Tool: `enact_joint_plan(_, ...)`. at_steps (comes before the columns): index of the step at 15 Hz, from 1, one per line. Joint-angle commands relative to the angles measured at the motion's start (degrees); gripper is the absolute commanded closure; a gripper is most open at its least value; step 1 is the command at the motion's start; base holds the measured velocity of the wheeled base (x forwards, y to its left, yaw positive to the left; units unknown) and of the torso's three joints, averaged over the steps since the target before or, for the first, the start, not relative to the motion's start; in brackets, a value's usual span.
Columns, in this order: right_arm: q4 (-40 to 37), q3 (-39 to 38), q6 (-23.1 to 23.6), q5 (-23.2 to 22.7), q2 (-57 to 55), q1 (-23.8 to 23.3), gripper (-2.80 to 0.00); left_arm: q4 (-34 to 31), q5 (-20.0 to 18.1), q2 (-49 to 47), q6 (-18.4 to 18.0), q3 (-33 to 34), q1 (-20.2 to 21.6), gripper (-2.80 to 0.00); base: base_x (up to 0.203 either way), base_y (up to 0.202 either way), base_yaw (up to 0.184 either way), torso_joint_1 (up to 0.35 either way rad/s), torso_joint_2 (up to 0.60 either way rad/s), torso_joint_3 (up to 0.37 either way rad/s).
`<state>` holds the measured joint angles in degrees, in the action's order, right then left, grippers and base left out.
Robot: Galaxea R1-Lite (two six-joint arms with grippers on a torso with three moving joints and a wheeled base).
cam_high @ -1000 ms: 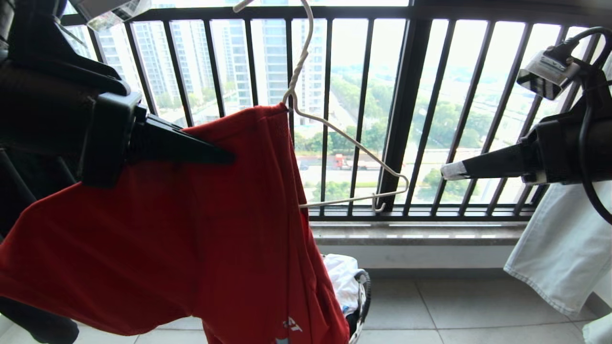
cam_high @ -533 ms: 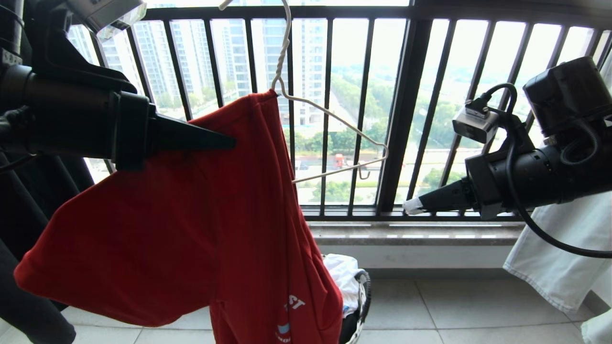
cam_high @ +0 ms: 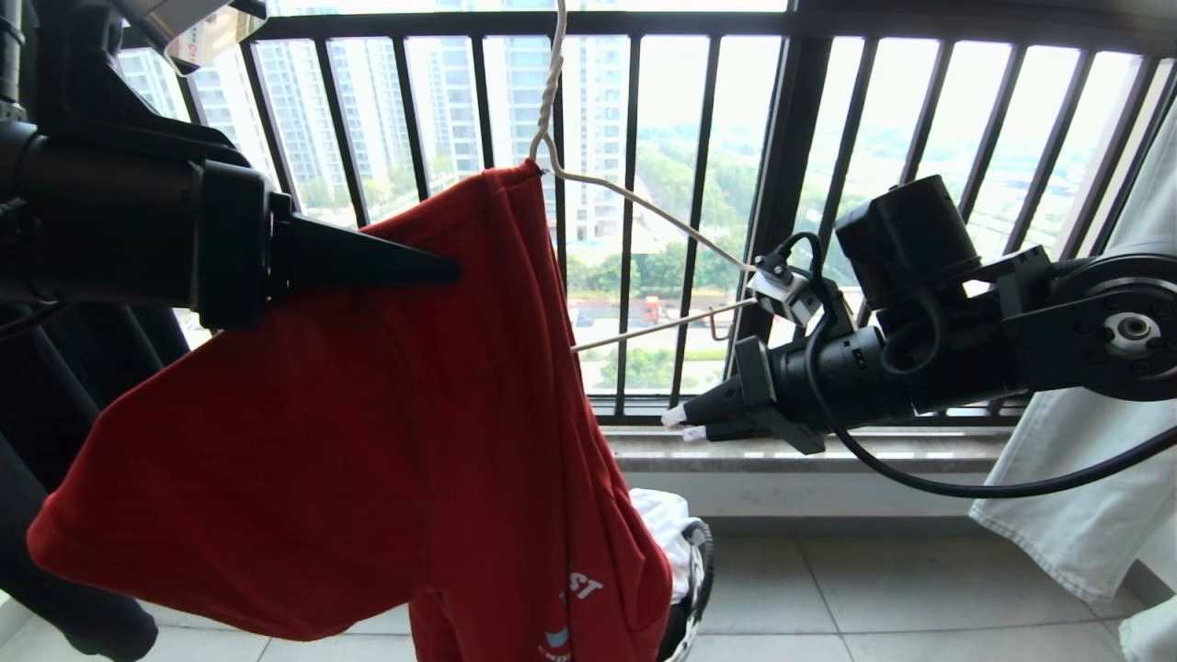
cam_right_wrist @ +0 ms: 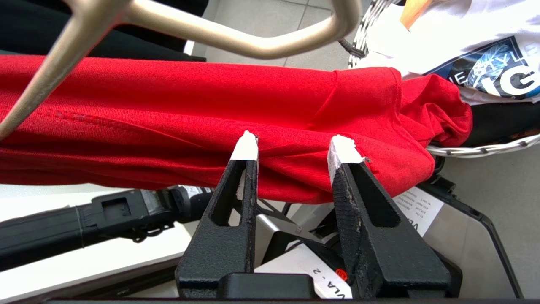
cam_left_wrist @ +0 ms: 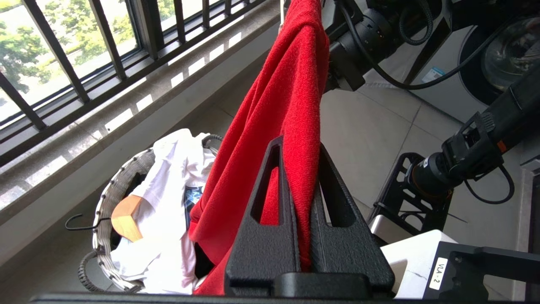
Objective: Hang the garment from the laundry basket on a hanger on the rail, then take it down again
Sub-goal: Hang the clothes on the clothes rack
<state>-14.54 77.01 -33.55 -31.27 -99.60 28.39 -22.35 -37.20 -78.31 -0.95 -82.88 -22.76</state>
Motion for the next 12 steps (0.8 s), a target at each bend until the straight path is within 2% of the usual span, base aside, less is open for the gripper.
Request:
enact_joint_plan(1, 0.5, 0.5, -5.4, 0.8, -0.5, 2.1, -2.8, 0.8, -3.2, 0.6, 0.3, 1.0, -0.1, 0.0, 0.0, 0.0, 0.0, 0.0, 0.0, 0.0)
enact_joint_plan(3, 0.2, 1.3, -7.3, 4.1, -0.4, 3.8, -2.8, 4.7, -6.6, 1.1, 0.5, 4.1, 0.1, 0.0, 0.0, 0.0, 0.0, 0.0, 0.0, 0.0)
enact_joint_plan(5, 0.2, 1.7, -7.8, 7.9, -1.3, 5.4, -2.8, 9.8, -7.0, 1.3, 1.0, 6.7, 0.1, 0.0, 0.0, 0.0, 0.0, 0.0, 0.0, 0.0)
enact_joint_plan(7, 0.0, 2.0, -7.8, 10.8, -1.7, 7.2, -2.8, 11.5, -6.9, 1.3, 3.1, 6.9, 0.1, 0.0, 0.0, 0.0, 0.0, 0.0, 0.0, 0.0)
enact_joint_plan(12, 0.0, 1.9, -7.7, 17.3, -1.5, 10.9, -2.8, 13.2, -6.9, 0.6, 4.0, 7.3, 0.2, 0.0, 0.0, 0.0, 0.0, 0.0, 0.0, 0.0)
